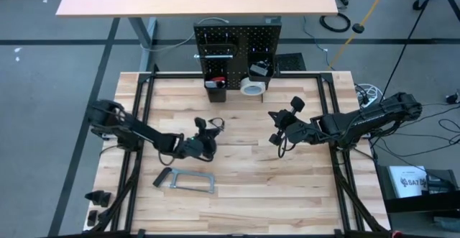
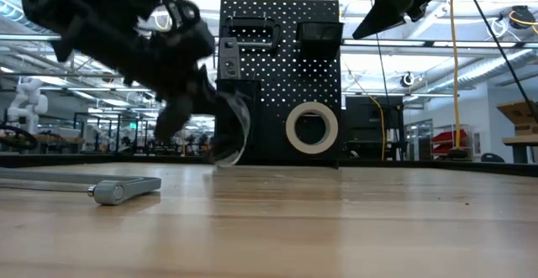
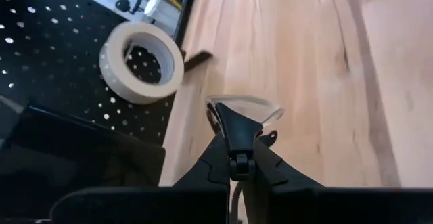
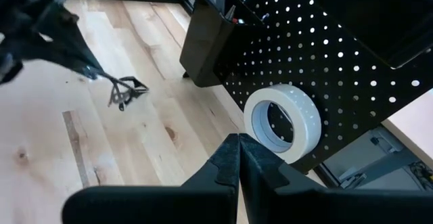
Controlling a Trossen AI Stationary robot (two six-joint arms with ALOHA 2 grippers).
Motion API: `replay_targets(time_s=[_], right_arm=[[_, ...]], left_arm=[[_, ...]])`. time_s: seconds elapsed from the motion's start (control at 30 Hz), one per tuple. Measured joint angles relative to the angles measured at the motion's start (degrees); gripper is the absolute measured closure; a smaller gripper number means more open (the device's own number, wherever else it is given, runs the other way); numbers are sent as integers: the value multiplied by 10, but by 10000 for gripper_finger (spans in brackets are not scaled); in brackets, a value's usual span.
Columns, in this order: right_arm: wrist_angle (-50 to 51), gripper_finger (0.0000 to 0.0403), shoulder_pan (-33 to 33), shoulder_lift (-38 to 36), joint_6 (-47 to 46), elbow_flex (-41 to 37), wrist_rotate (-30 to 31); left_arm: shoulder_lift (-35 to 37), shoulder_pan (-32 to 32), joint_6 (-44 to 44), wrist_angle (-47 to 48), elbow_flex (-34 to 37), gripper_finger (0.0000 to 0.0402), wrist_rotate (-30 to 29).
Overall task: Hang tools onto peg board
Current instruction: Remove the black safety glasses from the left black tool bin
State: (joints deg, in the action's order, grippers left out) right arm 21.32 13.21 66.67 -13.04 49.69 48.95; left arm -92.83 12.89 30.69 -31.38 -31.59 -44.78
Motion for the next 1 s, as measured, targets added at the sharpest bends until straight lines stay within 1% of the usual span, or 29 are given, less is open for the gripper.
replay_targets(time_s=[0.07,0.13,0.23,0.3,0.47,0.8,1.0], right_arm=[[0,403,0,0,0,0,0],[0,403,0,0,0,0,0],[-1,403,0,0,0,0,0],[0,403,0,0,0,0,0],[0,403,0,0,2,0,0],[0,403,0,0,2,0,-14],[0,403,0,0,2,0,-14]], left_arm=[[-28,3,14,-28,0,391,-16],[-51,4,25,-47,0,391,-19],[-73,4,28,-52,0,390,-20],[-79,4,28,-53,0,380,-21],[-81,4,28,-52,0,355,-18],[-81,4,28,-51,0,349,-17],[-80,3,24,-2,-2,345,-13]])
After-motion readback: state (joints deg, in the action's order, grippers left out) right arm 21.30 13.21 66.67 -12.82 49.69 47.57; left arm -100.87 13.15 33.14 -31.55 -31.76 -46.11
